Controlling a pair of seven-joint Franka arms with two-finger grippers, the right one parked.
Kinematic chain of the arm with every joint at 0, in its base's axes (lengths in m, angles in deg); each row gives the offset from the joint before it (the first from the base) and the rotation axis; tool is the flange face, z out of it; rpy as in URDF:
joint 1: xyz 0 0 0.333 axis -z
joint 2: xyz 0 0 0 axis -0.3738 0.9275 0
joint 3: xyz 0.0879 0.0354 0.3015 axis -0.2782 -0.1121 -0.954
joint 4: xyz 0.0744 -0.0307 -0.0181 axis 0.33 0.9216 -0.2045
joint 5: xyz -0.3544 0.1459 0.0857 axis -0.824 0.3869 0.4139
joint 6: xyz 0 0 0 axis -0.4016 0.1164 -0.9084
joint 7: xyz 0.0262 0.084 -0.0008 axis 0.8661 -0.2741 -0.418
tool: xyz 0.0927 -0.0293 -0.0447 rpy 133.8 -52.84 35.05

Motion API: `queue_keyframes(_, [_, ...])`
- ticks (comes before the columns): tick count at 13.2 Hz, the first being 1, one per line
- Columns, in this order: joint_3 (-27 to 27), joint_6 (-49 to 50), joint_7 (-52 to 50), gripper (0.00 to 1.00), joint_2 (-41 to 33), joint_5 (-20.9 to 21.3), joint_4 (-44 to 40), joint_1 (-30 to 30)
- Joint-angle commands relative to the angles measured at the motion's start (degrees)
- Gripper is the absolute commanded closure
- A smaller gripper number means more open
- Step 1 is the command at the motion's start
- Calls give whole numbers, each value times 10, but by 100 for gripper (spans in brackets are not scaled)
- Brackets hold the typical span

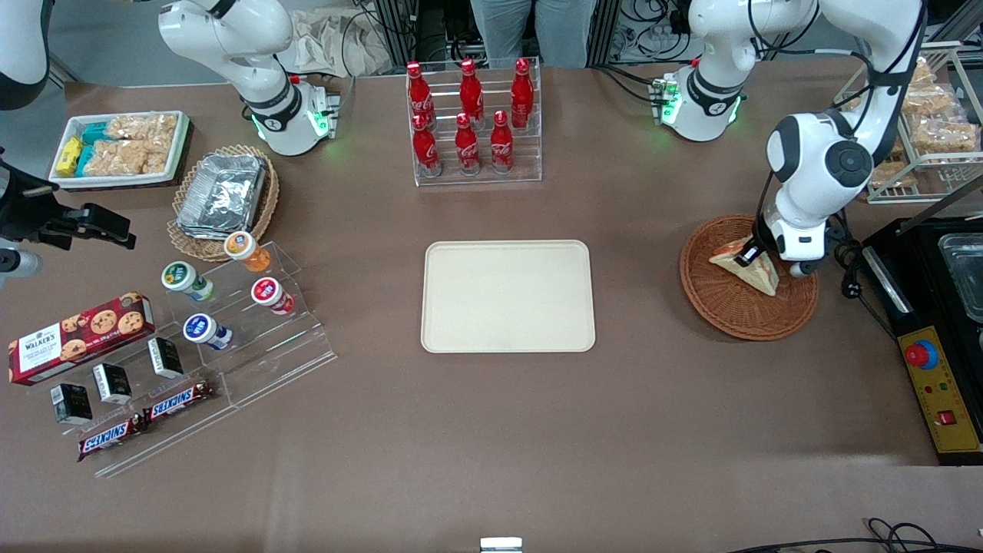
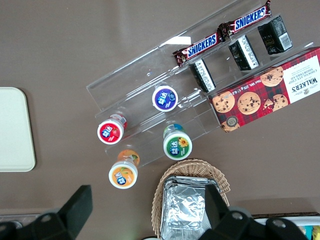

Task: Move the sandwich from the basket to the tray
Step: 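Lift the sandwich up out of the basket with the left gripper, then carry the sandwich over to the white tray with the left gripper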

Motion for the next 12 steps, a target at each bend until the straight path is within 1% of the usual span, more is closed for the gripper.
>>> queue_keyframes(1, [6, 90, 24, 100, -78, 1, -14, 1])
queue_keyframes(4, [10, 171, 74, 100, -114, -3, -46, 3])
queue_keyframes(9, [14, 281, 80, 100, -113, -4, -149, 104])
queue_keyframes(12, [14, 291, 77, 100, -106, -39, -191, 156])
